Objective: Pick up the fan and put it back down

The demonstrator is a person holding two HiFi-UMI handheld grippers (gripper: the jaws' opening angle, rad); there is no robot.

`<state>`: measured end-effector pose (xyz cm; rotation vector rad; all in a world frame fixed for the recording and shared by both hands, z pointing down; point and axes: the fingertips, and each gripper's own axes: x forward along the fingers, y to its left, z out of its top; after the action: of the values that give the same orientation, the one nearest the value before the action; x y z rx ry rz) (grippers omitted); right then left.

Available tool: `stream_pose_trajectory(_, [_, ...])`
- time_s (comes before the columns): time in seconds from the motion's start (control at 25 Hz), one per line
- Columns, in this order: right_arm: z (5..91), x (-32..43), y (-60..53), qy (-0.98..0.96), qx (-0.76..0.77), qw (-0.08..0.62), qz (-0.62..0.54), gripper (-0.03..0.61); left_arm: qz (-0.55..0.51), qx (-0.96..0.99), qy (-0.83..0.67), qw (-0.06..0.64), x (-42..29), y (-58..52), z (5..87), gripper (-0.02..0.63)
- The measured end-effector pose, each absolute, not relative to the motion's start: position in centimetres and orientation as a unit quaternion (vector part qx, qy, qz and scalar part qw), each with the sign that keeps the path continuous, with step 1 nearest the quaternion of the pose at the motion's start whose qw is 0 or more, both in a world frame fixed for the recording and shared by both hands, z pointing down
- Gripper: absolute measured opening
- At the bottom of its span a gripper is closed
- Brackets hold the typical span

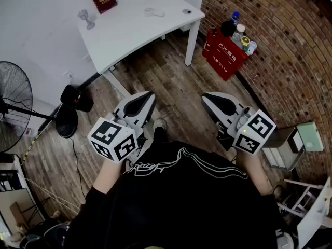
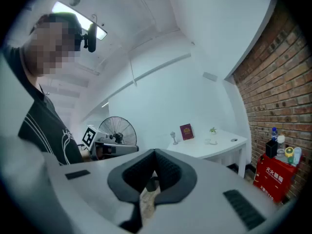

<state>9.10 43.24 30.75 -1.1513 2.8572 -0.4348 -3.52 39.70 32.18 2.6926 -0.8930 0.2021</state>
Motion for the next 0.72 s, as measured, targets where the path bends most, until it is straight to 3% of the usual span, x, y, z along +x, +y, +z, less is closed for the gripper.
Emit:
stream_pose_trajectory(0.64, [29.6,10.6,43.0,0.916,-0.387,0.002,-0.106,0.000,0.101,0.927,-0.339,0.129,-3.9,39.2,32.4,0.034])
stream_pose_trajectory(0.72, [29.9,11.1,42.5,0.911,-0.398,0.002,-0.108,0.044,0.103,0.925,-0.341,0.130,-4.0,38.7,32.6,0.034])
